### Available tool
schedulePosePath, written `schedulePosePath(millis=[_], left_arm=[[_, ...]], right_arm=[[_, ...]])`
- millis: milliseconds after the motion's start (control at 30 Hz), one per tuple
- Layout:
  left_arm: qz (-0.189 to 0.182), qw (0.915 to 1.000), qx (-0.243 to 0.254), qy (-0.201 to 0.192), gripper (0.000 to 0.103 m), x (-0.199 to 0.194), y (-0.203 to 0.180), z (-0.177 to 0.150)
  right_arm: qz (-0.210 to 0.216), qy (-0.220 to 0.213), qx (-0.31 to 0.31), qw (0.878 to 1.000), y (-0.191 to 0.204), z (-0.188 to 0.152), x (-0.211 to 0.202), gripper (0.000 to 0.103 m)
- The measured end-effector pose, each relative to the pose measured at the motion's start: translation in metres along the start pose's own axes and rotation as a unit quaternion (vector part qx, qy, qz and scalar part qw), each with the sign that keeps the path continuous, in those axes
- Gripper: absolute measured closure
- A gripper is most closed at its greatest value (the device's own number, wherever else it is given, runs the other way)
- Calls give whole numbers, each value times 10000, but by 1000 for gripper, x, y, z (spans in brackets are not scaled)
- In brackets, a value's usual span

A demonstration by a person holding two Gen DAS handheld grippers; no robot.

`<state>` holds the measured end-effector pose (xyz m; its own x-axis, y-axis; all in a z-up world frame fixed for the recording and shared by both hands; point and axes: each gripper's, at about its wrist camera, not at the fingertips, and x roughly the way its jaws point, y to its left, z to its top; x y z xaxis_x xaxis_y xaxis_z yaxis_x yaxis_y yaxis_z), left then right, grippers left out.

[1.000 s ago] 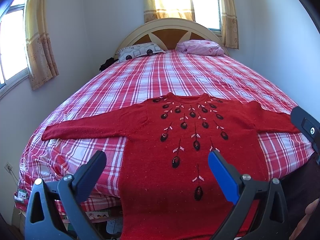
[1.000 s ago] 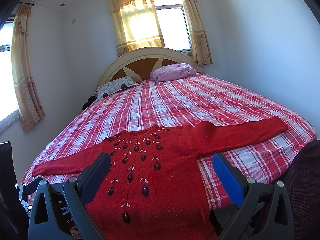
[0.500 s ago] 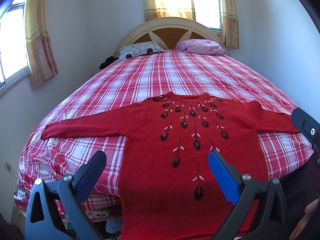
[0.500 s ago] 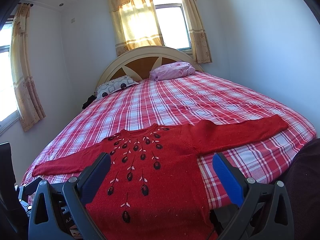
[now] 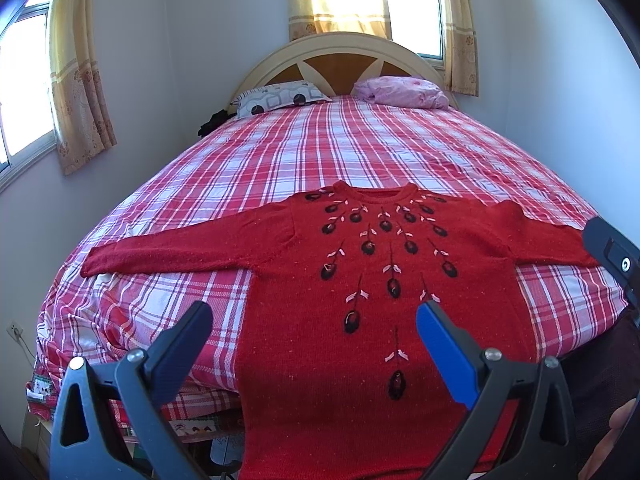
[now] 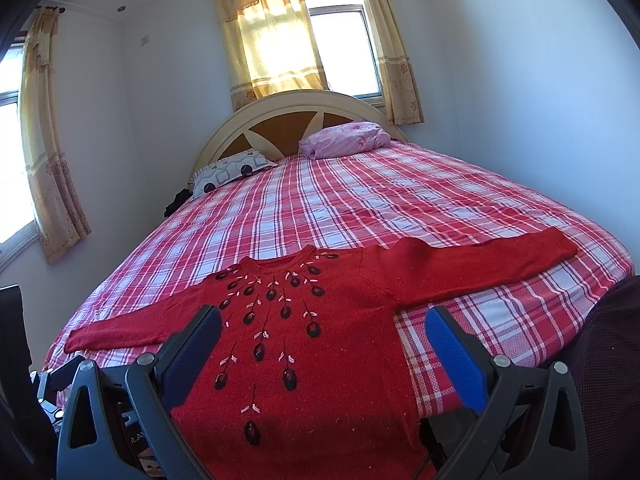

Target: Fold small clothes

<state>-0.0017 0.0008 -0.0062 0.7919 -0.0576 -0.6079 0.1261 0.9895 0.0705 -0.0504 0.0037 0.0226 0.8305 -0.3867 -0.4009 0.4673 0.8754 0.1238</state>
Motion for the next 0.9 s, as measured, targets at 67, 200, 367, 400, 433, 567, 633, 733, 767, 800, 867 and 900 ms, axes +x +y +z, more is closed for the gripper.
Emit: schedulePosePath(millis=[67,200,367,400,433,567,633,733,767,800,867,900], left_arm=[[6,10000,-1,-1,0,0,0,-1],[-1,10000,-4,2,0,0,0,0],[-3,10000,-4,4,0,0,1,0],[-4,10000,-4,9,0,0,1,1],[-5,10000,-7,16,0,1,1,0],[-8,10000,-16,52,0,2,-1,-3],[-9,10000,-16,53,0,3,-2,-3],[-10,10000,-18,51,0,3,-1,-2],[-12,10000,-18,53,0,3,-1,-2],[-11,10000,-16,56,0,3,-1,-2],[-13,10000,-16,74,0,4,-2,-3],[-16,10000,-18,88,0,5,-2,-3]], right_arm=[[-4,15,-4,10000,0,0,1,1],[-2,37,11,10000,-1,0,2,1],[-8,29,15,10000,-1,1,2,1],[-10,24,13,10000,-1,0,2,1],[-14,26,6,10000,-1,0,2,1],[-4,66,-3,10000,0,-1,4,1],[-8,82,-11,10000,1,-1,5,1],[-9,90,-3,10000,0,0,5,1],[-11,87,-2,10000,0,0,5,1],[-10,86,-7,10000,0,0,5,1],[-8,104,-16,9999,0,-1,6,1],[-11,112,-17,9999,0,-1,6,1]])
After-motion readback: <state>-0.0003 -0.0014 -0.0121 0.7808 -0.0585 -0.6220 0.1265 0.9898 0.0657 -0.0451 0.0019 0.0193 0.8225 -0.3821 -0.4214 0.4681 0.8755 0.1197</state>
